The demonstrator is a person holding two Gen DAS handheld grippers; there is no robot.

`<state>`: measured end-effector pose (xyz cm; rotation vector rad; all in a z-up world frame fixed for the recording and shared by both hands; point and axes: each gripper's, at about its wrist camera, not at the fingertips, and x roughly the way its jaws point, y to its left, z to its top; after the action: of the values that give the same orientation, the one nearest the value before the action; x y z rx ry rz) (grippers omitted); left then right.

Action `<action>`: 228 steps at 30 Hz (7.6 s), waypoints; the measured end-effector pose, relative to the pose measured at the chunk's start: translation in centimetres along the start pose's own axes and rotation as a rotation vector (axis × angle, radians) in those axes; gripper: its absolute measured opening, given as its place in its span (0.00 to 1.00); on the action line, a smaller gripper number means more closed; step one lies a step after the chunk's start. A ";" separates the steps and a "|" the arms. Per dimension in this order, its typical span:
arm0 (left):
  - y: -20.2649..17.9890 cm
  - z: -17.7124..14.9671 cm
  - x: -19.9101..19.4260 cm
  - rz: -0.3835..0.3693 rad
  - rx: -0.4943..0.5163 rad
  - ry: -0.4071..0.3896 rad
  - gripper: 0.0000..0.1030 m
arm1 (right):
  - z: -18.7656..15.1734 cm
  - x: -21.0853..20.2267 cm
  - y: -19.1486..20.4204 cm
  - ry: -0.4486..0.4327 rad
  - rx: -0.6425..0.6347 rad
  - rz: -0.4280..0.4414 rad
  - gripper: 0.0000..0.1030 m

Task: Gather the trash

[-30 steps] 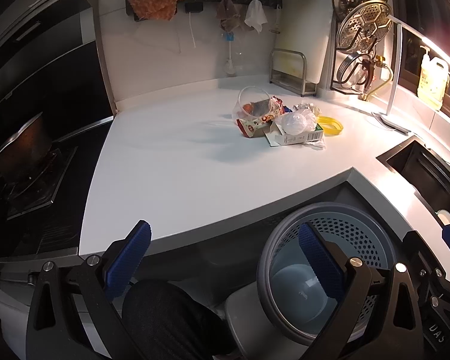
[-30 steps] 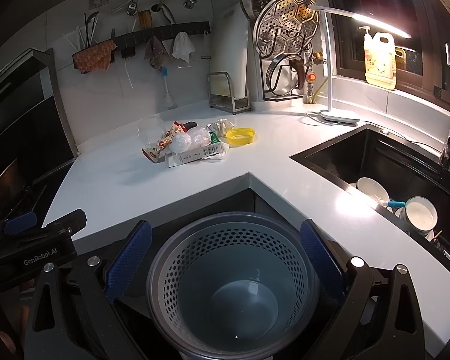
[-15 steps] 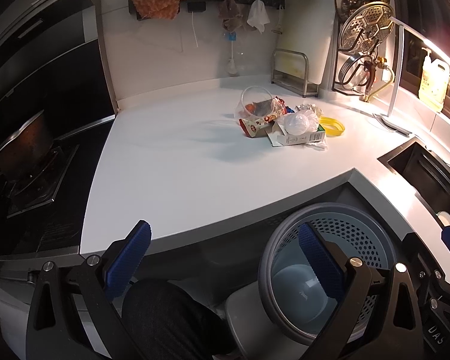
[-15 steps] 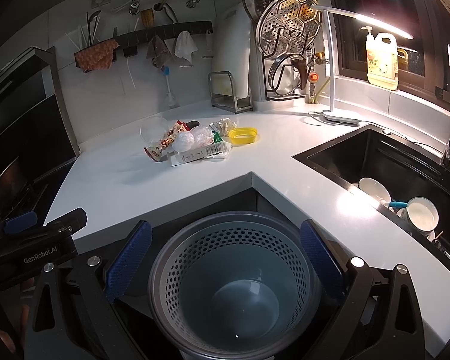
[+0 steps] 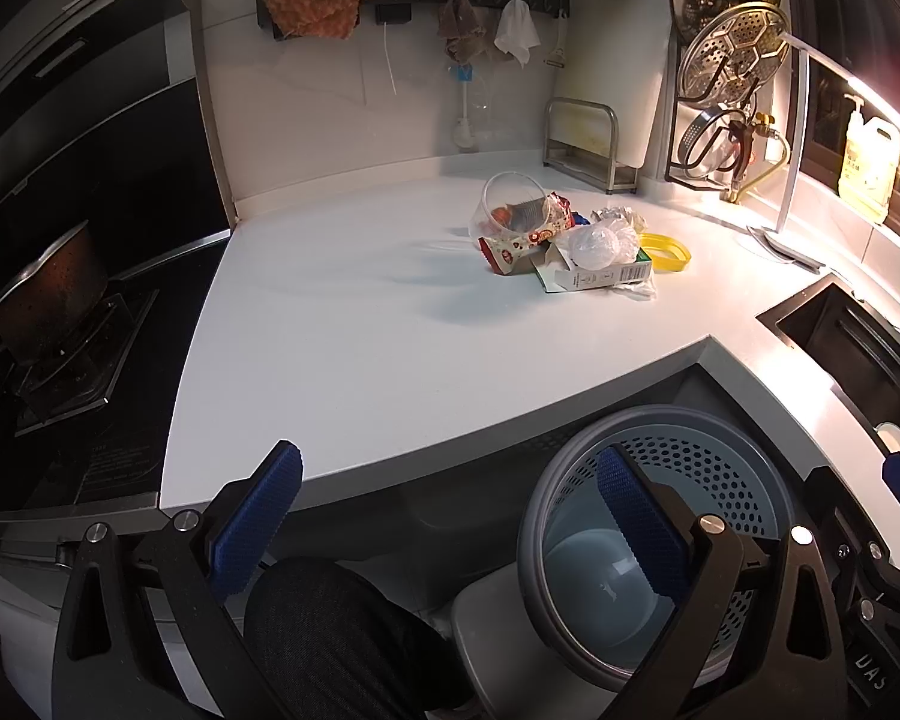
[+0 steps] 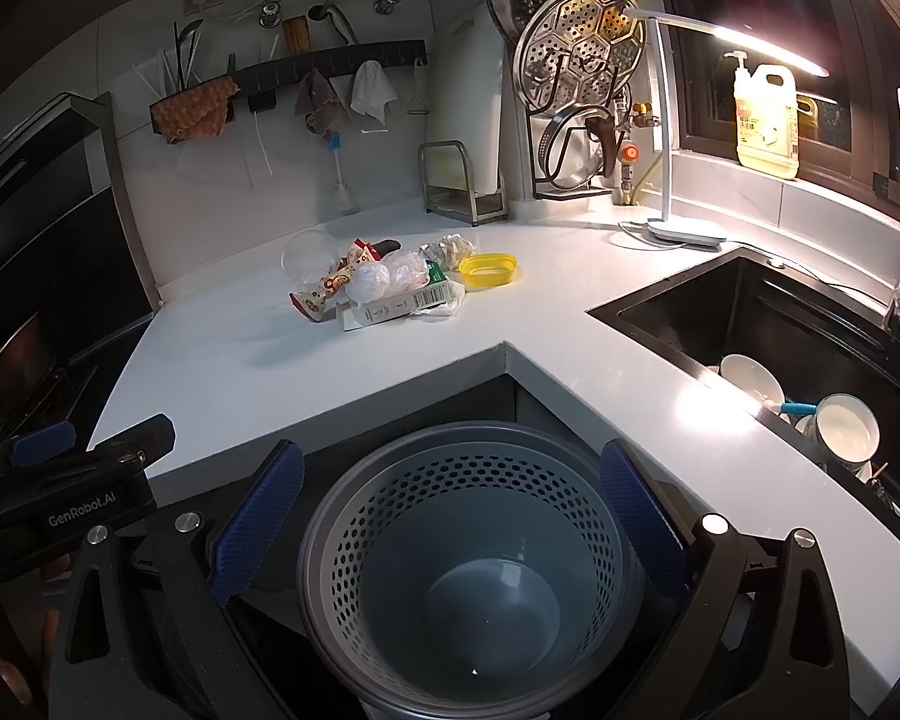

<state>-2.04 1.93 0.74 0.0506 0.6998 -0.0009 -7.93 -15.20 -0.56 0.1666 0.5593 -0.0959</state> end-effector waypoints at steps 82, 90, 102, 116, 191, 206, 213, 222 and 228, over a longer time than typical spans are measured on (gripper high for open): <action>-1.1 13.8 18.5 0.022 -0.058 -0.039 0.94 | 17.5 35.6 -6.5 0.329 0.001 0.031 0.66; -1.2 15.3 20.1 0.057 -0.060 -0.061 0.94 | 17.9 34.7 -8.4 0.294 0.096 0.072 0.66; -2.0 16.6 25.3 0.054 -0.036 0.025 0.52 | 17.6 34.8 -8.6 0.302 0.111 0.099 0.67; 0.1 15.8 21.2 0.012 -0.043 -0.058 0.04 | 16.3 30.7 -9.5 0.227 0.121 0.086 0.67; -6.9 -6.3 7.0 -0.182 0.166 0.152 0.58 | -7.1 8.0 -8.4 0.295 0.117 0.034 0.73; -6.2 -6.0 6.0 -0.177 0.142 0.106 0.69 | -6.9 7.3 -8.1 0.278 0.108 0.041 0.73; -5.1 -5.4 5.7 -0.179 0.109 0.082 0.77 | -6.3 6.8 -7.4 0.257 0.088 0.041 0.73; -1.6 -2.1 5.3 -0.156 0.036 0.000 0.87 | -2.8 7.5 -5.8 0.196 0.063 0.081 0.73; 0.7 1.9 5.9 -0.117 0.008 -0.087 0.90 | 1.6 9.9 -4.0 0.138 0.028 0.108 0.73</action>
<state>3.75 2.62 -1.58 0.0168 0.6147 -0.1173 0.65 -19.89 -5.06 0.2320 0.6859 0.0127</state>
